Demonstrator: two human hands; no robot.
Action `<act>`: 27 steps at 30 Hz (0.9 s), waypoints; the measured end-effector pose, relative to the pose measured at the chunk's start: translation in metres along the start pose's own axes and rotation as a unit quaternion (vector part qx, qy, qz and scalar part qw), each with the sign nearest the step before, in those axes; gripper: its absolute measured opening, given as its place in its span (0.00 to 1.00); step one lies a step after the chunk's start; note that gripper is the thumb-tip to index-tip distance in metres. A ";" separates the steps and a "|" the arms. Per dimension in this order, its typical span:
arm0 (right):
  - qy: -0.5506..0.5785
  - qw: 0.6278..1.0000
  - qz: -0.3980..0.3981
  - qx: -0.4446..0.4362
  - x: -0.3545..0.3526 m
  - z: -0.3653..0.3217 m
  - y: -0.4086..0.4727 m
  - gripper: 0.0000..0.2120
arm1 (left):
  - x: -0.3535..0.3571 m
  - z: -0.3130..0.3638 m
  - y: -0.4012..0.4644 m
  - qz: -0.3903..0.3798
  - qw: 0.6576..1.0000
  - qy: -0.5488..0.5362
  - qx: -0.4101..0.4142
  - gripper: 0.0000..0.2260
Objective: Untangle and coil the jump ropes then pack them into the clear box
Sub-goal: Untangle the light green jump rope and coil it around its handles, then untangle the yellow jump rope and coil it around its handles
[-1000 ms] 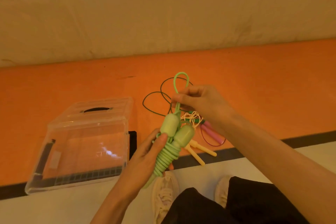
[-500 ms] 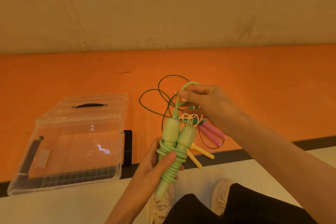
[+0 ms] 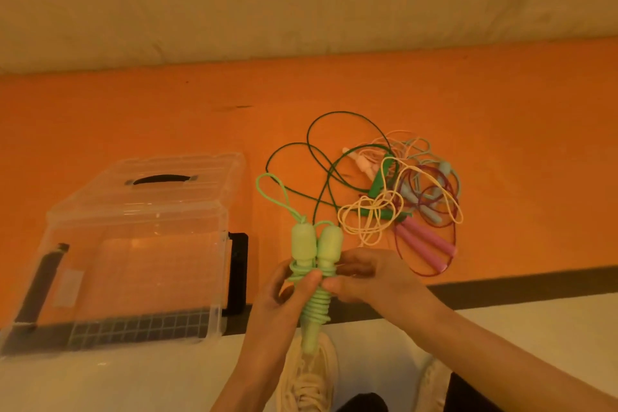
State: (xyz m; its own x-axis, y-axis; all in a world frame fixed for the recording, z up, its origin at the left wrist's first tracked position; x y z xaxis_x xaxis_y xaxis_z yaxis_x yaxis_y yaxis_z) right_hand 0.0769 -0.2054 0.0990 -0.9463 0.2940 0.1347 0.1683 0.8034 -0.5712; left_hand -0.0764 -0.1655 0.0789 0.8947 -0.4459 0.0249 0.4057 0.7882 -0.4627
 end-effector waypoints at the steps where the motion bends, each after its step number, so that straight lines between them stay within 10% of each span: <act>1: 0.018 1.000 0.005 0.008 0.000 0.009 0.007 0.11 | 0.000 -0.008 0.007 0.004 1.000 -0.001 -0.014 0.18; 27: 0.007 0.988 0.039 0.149 0.043 0.139 0.183 0.20 | -0.049 -0.163 0.128 0.189 0.969 0.011 -0.156 0.18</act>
State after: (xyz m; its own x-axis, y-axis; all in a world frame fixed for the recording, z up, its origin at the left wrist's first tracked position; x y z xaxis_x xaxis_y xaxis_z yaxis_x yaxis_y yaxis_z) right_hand 0.0287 -0.1175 -0.1121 -0.9292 0.3582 0.0914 0.1494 0.5901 -0.7934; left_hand -0.0994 -0.1122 -0.1262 0.9630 -0.1616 -0.2155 -0.0295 0.7321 -0.6805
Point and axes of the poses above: each hand's wrist, its own y-axis towards the middle knuckle, its own x-axis out of the palm, z = x × y, the point moved 2 cm from there along y, towards the middle knuckle, and after that the axes turned 9 degrees about y, right-handed, at the moved point
